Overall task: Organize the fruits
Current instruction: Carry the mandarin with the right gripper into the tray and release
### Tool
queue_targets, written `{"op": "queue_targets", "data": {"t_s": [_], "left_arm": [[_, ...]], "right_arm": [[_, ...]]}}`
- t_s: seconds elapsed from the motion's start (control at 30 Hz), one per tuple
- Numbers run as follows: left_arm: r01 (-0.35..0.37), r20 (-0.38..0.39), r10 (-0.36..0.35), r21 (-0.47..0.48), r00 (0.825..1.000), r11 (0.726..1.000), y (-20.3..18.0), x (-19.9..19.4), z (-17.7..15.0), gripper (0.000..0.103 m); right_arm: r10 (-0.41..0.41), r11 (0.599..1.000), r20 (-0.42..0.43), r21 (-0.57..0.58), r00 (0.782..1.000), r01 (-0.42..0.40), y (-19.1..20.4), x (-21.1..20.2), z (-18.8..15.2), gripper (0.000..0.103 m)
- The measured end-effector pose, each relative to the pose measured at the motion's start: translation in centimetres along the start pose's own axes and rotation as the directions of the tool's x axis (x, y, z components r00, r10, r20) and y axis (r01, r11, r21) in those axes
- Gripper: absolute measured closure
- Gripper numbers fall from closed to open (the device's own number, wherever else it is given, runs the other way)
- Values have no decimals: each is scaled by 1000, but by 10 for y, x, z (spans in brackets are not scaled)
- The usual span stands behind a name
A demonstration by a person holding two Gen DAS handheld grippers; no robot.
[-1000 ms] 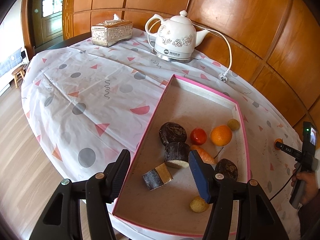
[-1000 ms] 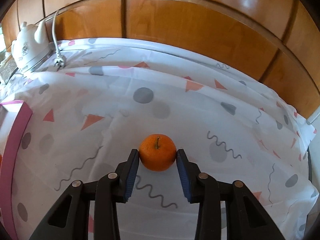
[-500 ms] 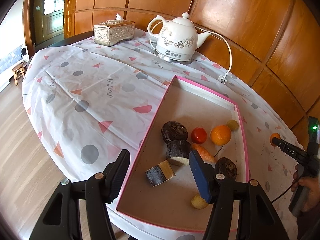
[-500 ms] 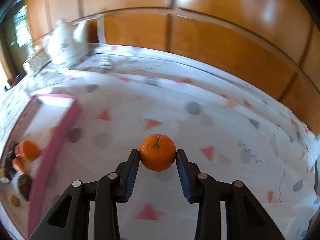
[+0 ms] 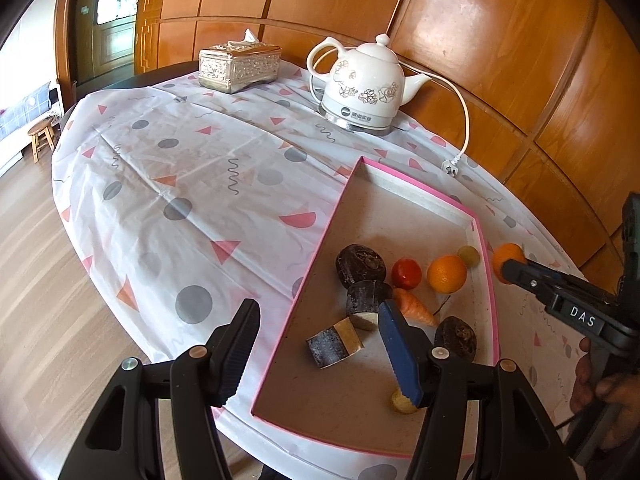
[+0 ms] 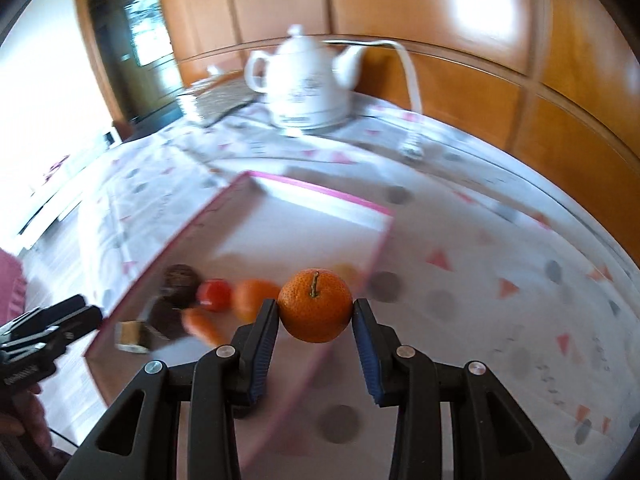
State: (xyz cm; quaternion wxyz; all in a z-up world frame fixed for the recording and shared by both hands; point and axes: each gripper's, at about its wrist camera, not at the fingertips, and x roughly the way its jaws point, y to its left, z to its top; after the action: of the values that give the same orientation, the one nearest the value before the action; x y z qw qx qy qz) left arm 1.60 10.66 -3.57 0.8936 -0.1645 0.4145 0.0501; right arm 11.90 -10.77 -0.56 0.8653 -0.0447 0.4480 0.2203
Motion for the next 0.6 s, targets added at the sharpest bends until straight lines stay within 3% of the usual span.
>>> {"op": "queue_targets", "data": {"t_s": [0.37, 0.6], "left_arm": [[-20, 5, 21, -47, 1000, 999, 16, 1, 2, 41], [-36, 7, 36, -50, 999, 998, 18, 2, 1, 38]], "right_arm": [[76, 994, -18, -77, 997, -78, 55, 23, 16, 65], [20, 994, -41, -111, 999, -25, 65, 49, 19, 64]]}}
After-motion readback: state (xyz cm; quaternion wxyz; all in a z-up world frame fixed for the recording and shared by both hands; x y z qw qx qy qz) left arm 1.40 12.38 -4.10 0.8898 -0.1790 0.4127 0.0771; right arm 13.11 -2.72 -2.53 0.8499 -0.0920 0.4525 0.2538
